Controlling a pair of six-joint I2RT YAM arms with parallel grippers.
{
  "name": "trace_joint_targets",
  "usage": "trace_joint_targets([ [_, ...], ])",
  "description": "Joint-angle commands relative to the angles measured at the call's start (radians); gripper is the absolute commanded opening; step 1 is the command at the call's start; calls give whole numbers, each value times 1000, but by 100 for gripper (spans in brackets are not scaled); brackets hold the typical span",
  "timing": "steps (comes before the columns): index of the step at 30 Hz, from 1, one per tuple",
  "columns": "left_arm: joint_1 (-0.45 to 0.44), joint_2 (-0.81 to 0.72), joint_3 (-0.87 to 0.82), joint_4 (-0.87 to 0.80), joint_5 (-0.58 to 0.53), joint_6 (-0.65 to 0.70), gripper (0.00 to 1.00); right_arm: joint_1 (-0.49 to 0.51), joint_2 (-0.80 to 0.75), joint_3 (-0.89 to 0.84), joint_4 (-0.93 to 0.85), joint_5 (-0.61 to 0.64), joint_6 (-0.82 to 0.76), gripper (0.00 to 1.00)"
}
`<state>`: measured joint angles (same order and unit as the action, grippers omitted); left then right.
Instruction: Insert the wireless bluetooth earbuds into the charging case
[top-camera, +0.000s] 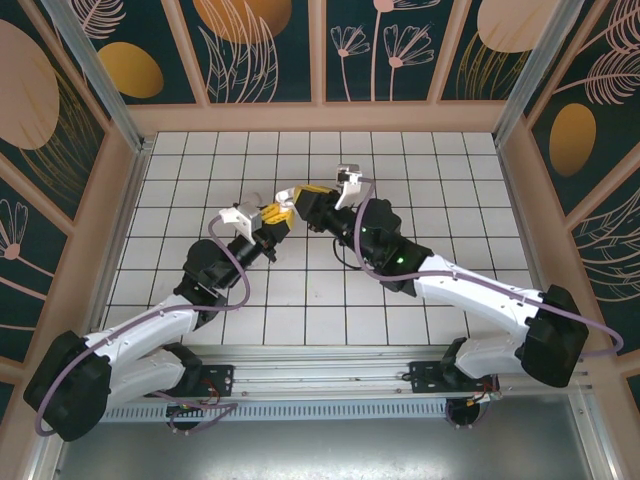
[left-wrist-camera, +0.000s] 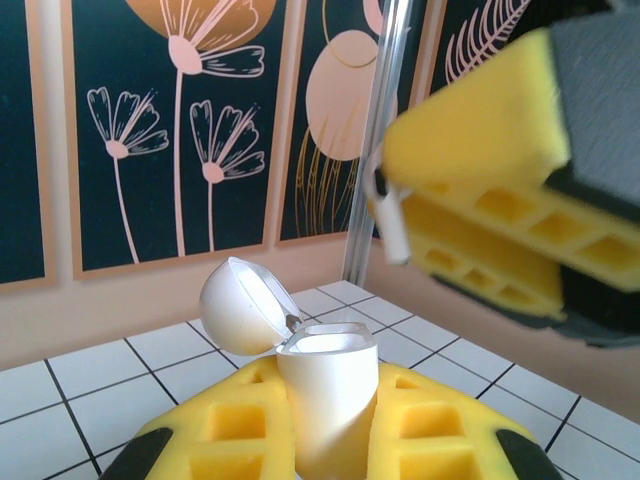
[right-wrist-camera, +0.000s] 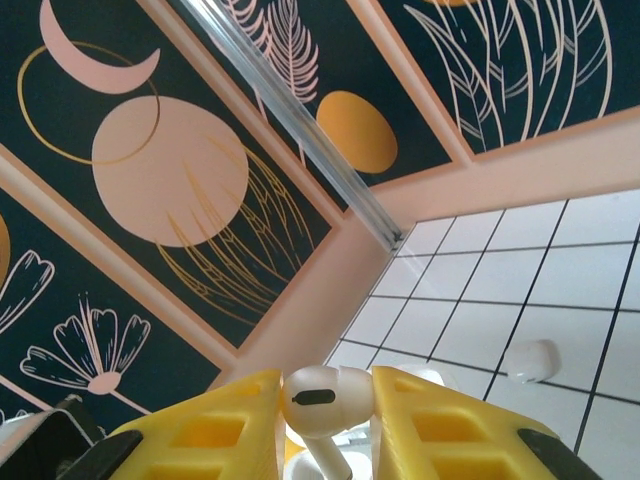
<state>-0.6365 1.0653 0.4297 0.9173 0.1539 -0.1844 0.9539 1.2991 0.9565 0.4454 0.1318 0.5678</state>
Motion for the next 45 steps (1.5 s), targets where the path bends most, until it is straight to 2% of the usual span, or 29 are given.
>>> trace_joint_targets([
  [1, -9, 4, 31, 74, -12, -3, 0, 10, 27, 33, 27, -23, 37, 26],
  [31, -11, 12, 23, 93, -109, 19, 0, 29, 121, 66, 44, -105, 225, 26],
  [45, -11, -9, 20, 97, -155, 39, 0, 46, 140, 86, -91, -87, 313, 26],
])
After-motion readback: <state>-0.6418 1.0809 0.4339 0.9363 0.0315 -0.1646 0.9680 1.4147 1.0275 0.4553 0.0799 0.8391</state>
